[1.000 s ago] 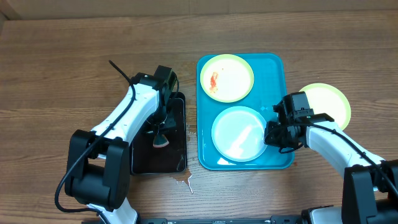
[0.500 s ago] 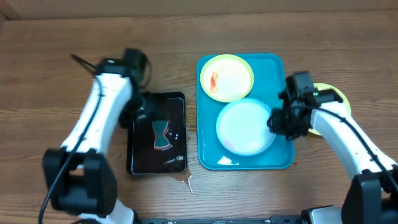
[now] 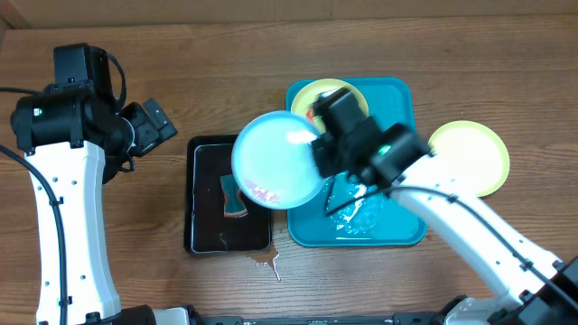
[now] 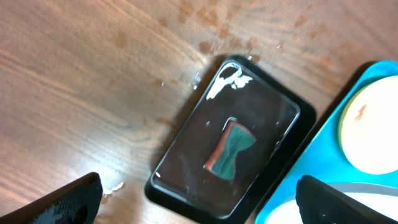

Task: Clean dirty plates on tray and stack at the side
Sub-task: 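Lift the white plate with the right gripper and carry it right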

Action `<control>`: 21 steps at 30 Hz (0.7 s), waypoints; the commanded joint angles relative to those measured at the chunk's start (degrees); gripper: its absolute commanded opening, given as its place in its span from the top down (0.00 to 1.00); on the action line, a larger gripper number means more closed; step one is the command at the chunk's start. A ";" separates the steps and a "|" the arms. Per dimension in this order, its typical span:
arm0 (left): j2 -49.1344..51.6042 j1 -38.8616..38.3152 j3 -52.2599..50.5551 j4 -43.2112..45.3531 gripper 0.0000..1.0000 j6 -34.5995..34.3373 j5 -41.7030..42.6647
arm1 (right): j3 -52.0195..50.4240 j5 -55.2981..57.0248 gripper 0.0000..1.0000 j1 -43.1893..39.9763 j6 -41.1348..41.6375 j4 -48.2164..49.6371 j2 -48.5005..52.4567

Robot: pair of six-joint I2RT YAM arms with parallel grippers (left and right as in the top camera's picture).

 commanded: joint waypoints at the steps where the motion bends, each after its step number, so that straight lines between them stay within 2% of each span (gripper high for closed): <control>1: -0.11 0.17 0.74 -1.77 0.00 0.87 0.37 | 1.42 9.70 0.96 5.31 0.20 2.82 1.60; 5: -0.11 0.17 0.76 -1.75 0.00 0.85 0.39 | 1.38 19.54 0.96 10.29 0.20 5.99 5.42; 10: -0.11 0.17 0.76 -1.42 0.00 0.85 0.39 | 1.38 25.79 0.96 14.05 0.20 7.39 8.57; 21: -0.11 0.17 0.76 -1.42 0.00 0.85 0.39 | 1.38 48.48 0.96 24.41 0.17 8.44 8.70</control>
